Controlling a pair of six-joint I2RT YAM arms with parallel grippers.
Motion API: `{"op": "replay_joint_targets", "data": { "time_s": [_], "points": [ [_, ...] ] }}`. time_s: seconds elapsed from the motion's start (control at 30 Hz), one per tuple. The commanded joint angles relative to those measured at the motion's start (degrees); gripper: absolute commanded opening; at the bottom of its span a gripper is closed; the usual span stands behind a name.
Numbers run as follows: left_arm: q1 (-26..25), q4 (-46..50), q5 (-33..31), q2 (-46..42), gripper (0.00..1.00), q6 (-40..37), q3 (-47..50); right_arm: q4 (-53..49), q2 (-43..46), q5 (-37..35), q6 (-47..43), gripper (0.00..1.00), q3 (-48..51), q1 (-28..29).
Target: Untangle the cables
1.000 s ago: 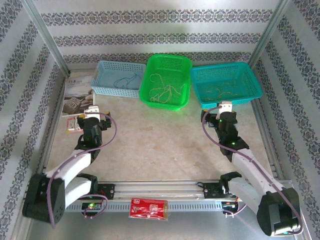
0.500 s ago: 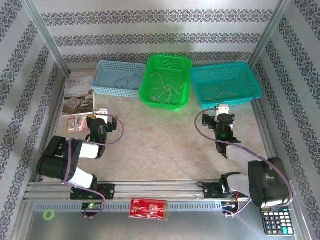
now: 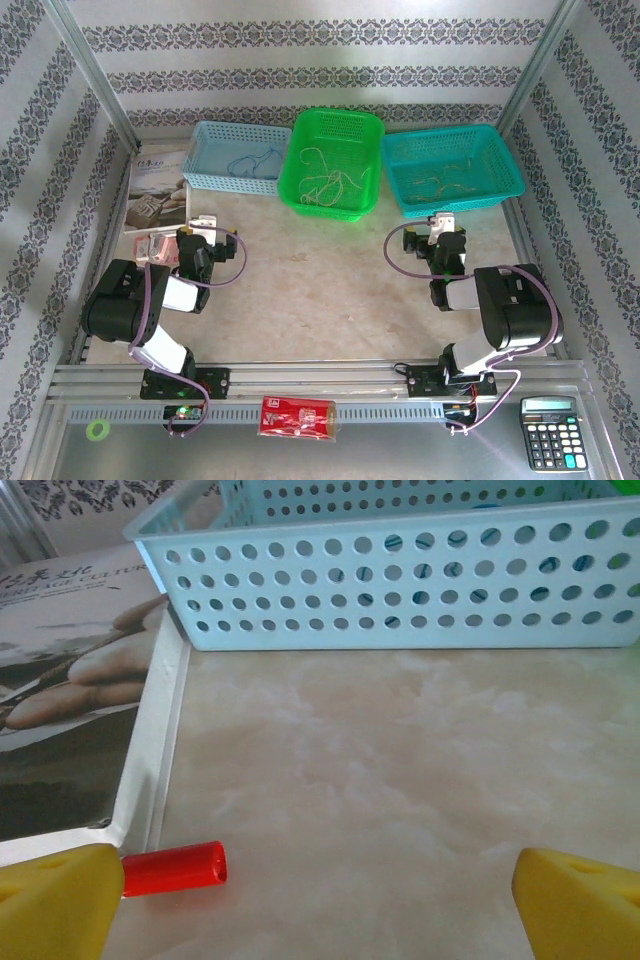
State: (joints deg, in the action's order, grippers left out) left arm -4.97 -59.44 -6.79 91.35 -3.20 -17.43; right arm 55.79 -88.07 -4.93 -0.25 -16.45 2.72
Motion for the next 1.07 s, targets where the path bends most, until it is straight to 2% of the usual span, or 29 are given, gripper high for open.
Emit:
{"op": "replay_joint_targets", "data": {
  "time_s": [0.0,0.07,0.27,0.4,1.03],
  "points": [
    [3.22,4.05,5.1,-0.01,1.0,1.6,-4.21,1.3,-0.05,5.01,2.49,0.98,-2.87,-2.28],
    [5.64,6.65,9.04,-0.17,1.0,3.38,-5.47,-1.69,0.2,7.27,3.65,0.98,-5.24,-3.82],
    [5.68,6.72,8.9,0.08,1.0,3.42,-5.61,-1.56,0.07,6.41,3.34,0.98,-5.35,-3.44],
    [5.31,5.51,7.99,0.1,1.0,3.03,-5.03,-0.86,0.52,1.43,2.04,0.98,-4.72,-1.34],
    [5.28,5.48,8.27,-0.11,1.0,3.03,-4.89,-1.35,0.5,2.78,2.25,0.98,-5.0,-1.84]
  ]
}}
